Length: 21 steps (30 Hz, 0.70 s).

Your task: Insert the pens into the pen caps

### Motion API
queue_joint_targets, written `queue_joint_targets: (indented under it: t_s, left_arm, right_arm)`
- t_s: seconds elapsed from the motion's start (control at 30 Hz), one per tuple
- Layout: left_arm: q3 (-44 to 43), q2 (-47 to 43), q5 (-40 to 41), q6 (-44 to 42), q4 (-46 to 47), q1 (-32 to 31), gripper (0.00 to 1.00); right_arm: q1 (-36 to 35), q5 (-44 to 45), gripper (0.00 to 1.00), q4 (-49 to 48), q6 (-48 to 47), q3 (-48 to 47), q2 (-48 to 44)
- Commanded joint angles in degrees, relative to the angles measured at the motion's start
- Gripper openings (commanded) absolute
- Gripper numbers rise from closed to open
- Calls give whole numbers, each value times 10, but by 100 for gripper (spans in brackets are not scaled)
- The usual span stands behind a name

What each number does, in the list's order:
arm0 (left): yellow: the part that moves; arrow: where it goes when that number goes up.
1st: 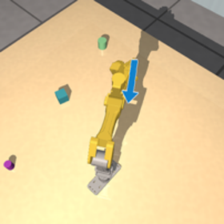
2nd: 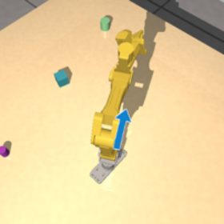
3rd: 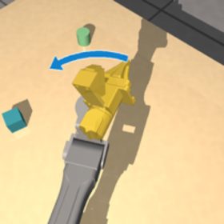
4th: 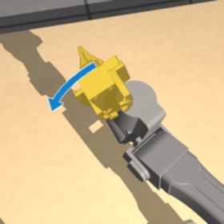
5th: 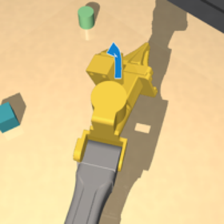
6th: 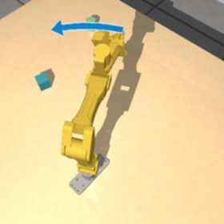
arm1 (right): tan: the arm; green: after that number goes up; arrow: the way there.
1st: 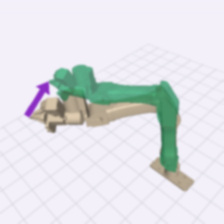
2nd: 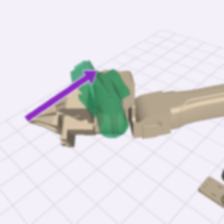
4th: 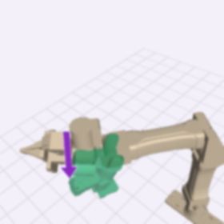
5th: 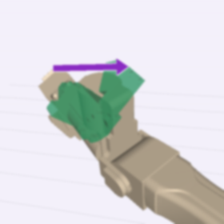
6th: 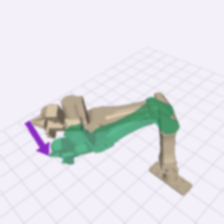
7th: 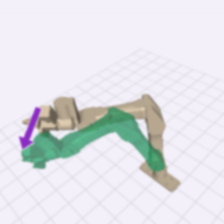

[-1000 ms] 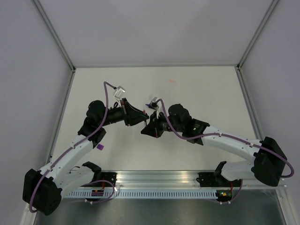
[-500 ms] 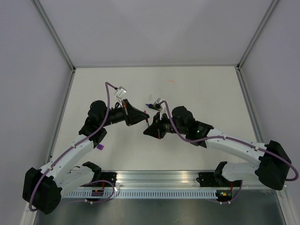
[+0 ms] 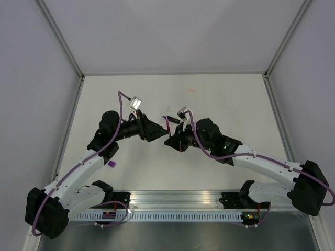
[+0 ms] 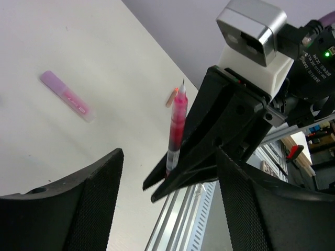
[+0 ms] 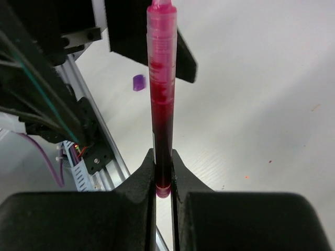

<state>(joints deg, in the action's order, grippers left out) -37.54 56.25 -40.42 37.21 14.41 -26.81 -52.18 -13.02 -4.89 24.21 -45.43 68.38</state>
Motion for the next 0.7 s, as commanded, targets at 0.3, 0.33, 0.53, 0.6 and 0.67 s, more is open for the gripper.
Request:
queue_joint_targets:
  t_s: [0.3, 0.33, 0.53, 0.6, 0.67]
  left_arm:
    - [-202, 62, 226, -110, -256, 1, 79]
    - [-252, 89, 243, -117, -277, 1, 78]
    - [-445, 319, 300, -165, -371, 1, 70]
    - [-501, 409, 312, -180, -395, 1, 66]
    - [-588, 469, 333, -199, -438, 1, 64]
  right_arm:
    - [141, 145, 0, 22, 85, 59, -89]
    - [145, 153, 0, 20, 87, 63, -107]
    - [147, 204, 0, 15, 81, 90, -180]
    - [147, 208, 0, 14, 77, 95, -191]
    - [147, 209, 0, 9, 74, 99, -201]
